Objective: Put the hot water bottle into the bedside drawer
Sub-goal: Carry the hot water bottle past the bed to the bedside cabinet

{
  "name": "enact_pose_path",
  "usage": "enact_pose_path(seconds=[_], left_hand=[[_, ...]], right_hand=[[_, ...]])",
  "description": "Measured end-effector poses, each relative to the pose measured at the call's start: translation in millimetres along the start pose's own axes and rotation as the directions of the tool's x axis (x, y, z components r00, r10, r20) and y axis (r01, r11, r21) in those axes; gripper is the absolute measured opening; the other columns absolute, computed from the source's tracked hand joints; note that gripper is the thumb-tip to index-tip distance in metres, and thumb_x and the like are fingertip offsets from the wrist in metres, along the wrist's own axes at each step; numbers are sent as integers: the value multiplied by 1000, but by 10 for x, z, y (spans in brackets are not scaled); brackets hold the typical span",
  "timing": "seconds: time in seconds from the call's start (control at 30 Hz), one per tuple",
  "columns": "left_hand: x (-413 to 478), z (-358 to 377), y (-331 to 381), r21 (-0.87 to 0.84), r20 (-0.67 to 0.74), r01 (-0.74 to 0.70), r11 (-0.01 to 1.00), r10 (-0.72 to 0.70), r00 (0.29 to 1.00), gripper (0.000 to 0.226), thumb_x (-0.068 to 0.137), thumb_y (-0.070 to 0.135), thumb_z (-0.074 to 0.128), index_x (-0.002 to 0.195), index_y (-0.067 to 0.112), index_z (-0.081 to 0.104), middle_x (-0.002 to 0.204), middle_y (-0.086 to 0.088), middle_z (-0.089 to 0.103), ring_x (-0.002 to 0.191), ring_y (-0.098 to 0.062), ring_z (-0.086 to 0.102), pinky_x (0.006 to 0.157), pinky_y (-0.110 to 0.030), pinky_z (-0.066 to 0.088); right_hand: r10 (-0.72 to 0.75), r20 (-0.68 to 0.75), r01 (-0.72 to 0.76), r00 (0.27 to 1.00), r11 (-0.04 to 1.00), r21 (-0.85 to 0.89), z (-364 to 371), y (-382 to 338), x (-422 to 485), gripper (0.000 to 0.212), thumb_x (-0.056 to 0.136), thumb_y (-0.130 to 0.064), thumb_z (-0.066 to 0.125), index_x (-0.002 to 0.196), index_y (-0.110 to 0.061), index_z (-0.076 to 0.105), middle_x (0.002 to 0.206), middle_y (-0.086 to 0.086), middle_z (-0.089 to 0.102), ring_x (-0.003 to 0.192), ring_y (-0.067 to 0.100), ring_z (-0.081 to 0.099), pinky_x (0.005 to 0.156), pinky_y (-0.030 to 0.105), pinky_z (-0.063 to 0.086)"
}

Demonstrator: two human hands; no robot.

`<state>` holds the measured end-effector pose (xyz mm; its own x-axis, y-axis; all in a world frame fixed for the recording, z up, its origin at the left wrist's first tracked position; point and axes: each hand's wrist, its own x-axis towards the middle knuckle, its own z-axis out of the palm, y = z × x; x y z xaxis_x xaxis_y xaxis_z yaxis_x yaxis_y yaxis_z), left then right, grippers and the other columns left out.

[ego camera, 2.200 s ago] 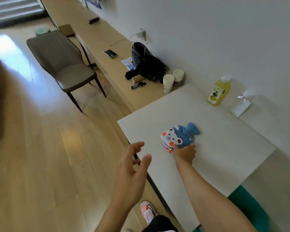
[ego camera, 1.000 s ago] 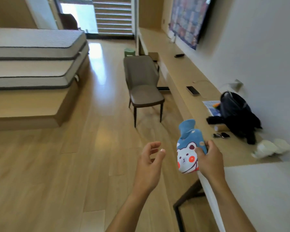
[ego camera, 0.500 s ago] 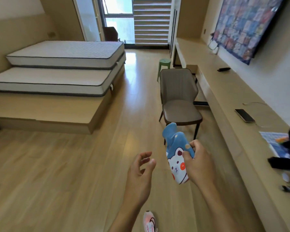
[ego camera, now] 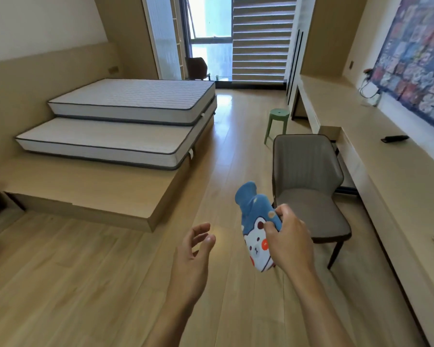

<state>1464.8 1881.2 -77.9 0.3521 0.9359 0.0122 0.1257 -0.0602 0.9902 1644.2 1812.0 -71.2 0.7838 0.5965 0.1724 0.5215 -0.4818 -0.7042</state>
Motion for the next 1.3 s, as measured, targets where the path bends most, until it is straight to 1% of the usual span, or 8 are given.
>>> enact_pose_path(seconds=[0.2, 0.33, 0.53, 0.87, 0.97, 1.07, 1.2, 1.3], left_hand=[[1451, 304, -7, 11, 0, -23, 1000, 23, 1000, 22, 97, 31, 56, 117, 31, 64, 123, 9, 65, 116, -10, 61, 100, -45, 53], [2559, 576, -22, -3, 39, -34, 999, 34, 999, 21, 97, 36, 55, 117, 35, 62, 120, 17, 64, 115, -4, 60, 99, -39, 54], [4121, 1059, 225, -4, 143, -67, 998, 67, 988, 19, 96, 38, 56, 115, 39, 61, 115, 21, 64, 110, 0, 62, 79, -15, 50], [6372, 1841, 124, 51, 178, -76, 996, 66, 982, 19, 96, 38, 56, 114, 42, 60, 119, 19, 64, 113, -3, 61, 97, -35, 55], [7145, 2147, 165, 78, 187, -75, 994, 59, 981, 21, 96, 38, 57, 117, 38, 60, 120, 14, 65, 114, -8, 63, 97, -41, 56], [7900, 2431, 303, 86, 174, -79, 993, 63, 983, 17, 96, 38, 56, 112, 43, 60, 118, 16, 65, 113, -5, 62, 95, -35, 55], [8859, 2758, 450, 54, 157, -77, 996, 68, 985, 15, 96, 36, 56, 104, 48, 58, 113, 20, 64, 109, -1, 61, 82, -21, 49], [9507, 2990, 474, 49, 145, -62, 997, 54, 988, 15, 97, 36, 56, 108, 45, 58, 115, 17, 64, 111, -3, 61, 86, -24, 51]], right_hand=[[-21, -25, 21, 999, 1000, 2, 536, -248, 1308, 14, 90, -30, 57, 83, -24, 47, 72, -6, 60, 63, 10, 60, 49, 26, 40], [-24, -30, 24, 999, 1000, 0, 865, -407, 2239, 10, 91, -30, 57, 88, -23, 50, 77, -4, 64, 67, 12, 64, 56, 37, 55], [-27, -82, 27, 996, 1000, -1, 1184, -562, 3627, 15, 93, -35, 59, 98, -22, 52, 86, -4, 67, 69, 8, 68, 54, 25, 56], [27, -92, -23, 995, 999, 49, 2030, -486, 5906, 10, 92, -31, 59, 94, -24, 51, 72, -12, 59, 57, 4, 61, 45, 15, 38], [33, -69, -28, 997, 997, 68, 2243, -474, 6740, 11, 93, -33, 57, 94, -25, 51, 74, -12, 61, 59, 6, 62, 45, 21, 45], [31, -44, -27, 999, 996, 85, 2391, -518, 7593, 12, 95, -35, 56, 95, -24, 50, 79, -6, 66, 64, 11, 66, 53, 33, 57], [-2, -37, 4, 999, 998, 65, 2586, -641, 8647, 15, 95, -36, 56, 96, -22, 51, 84, -3, 67, 63, 11, 65, 49, 25, 49], [-14, -32, 16, 999, 999, 48, 2771, -688, 9354, 14, 95, -36, 56, 96, -23, 51, 81, -4, 66, 65, 12, 65, 50, 25, 49]])
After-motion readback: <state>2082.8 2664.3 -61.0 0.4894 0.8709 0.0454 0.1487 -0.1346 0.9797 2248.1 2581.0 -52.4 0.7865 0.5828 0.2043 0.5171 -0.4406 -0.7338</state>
